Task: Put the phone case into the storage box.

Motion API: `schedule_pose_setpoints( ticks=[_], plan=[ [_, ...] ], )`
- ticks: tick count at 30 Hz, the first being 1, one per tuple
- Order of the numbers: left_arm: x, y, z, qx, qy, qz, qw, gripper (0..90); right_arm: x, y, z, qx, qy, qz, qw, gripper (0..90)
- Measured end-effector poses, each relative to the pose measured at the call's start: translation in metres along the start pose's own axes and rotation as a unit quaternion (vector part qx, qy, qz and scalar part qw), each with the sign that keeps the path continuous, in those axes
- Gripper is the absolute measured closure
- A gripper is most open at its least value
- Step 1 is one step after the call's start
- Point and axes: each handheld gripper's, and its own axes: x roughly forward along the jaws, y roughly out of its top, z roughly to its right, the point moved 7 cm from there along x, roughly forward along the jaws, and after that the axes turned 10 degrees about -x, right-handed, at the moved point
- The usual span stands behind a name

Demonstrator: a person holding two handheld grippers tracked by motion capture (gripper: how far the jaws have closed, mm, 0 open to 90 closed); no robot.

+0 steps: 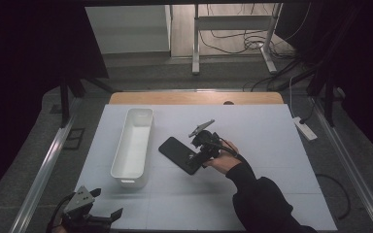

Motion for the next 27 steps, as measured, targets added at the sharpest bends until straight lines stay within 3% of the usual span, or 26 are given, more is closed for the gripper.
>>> schedule_pose_setpoints(
  ticks=[21,27],
  plan=[
    [0.0,0.0,0.0,0.001,-0.002,0.0,1.0,0.1,0.019,0.021,0.0,-0.015,-0.001,-0.01,0.9998,0.0],
    [0.0,0.0,0.0,0.003,-0.002,-0.001,1.0,0.1,0.02,0.023,0.003,-0.015,-0.009,-0.018,0.9997,15.1]
  ],
)
